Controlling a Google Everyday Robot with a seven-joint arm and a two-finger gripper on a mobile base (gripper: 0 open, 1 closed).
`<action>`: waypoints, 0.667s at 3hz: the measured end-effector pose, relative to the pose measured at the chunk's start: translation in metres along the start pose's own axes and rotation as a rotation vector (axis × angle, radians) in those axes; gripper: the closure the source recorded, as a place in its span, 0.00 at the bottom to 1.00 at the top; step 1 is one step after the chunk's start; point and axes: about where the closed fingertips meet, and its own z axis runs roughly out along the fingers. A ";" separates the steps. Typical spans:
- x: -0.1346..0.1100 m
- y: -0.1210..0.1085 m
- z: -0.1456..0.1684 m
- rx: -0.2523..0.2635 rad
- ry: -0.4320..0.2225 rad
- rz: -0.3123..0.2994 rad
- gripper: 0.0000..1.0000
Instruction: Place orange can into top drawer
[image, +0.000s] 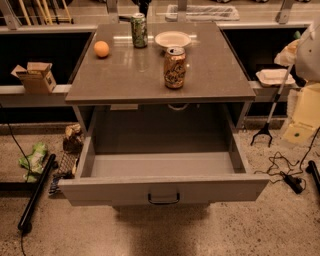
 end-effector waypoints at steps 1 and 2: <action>0.000 0.000 0.000 0.000 0.000 0.000 0.00; 0.000 -0.023 0.010 0.013 -0.039 0.024 0.00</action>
Offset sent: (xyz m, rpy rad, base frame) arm 0.0625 -0.0151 -0.0140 0.1045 -0.0339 -0.0417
